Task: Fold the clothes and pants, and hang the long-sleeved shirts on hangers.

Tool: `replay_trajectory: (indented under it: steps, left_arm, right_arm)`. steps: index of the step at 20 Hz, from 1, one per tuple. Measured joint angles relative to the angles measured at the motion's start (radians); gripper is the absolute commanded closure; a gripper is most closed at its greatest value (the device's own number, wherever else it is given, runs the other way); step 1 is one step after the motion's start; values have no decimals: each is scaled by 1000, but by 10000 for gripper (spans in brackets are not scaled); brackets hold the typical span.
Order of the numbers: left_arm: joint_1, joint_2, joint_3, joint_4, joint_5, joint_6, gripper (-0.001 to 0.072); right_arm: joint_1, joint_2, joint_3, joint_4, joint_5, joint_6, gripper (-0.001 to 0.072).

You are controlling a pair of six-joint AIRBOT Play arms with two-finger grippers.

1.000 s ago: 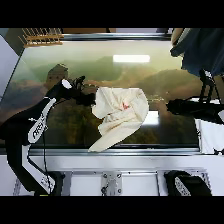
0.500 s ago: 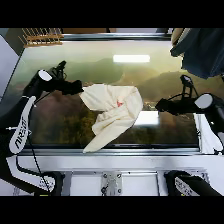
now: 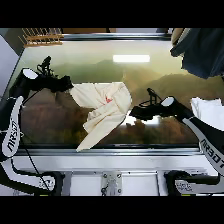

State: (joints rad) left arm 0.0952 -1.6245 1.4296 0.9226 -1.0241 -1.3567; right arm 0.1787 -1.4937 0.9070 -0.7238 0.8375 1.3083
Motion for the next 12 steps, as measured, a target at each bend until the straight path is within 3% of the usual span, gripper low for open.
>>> replay_trajectory:
  steps: [6, 7, 8, 9, 12]
  left_arm:
    - [4, 1, 0, 0, 3, -3, 701]
    - [5, 1, 0, 0, 3, -3, 701]
    - [5, 1, 0, 0, 3, -3, 701]
    - [5, 1, 0, 0, 3, -3, 701]
    - [8, 13, 0, 0, 3, -3, 702]
  right_arm:
    - [187, -63, 8, 120, -156, -26, 203]
    - [209, -69, 11, 129, -174, -26, 347]
    - [228, -76, 12, 132, -195, -26, 623]
    - [243, -80, 14, 135, -209, -26, 704]
    - [249, -74, 32, 113, -227, -30, 704]
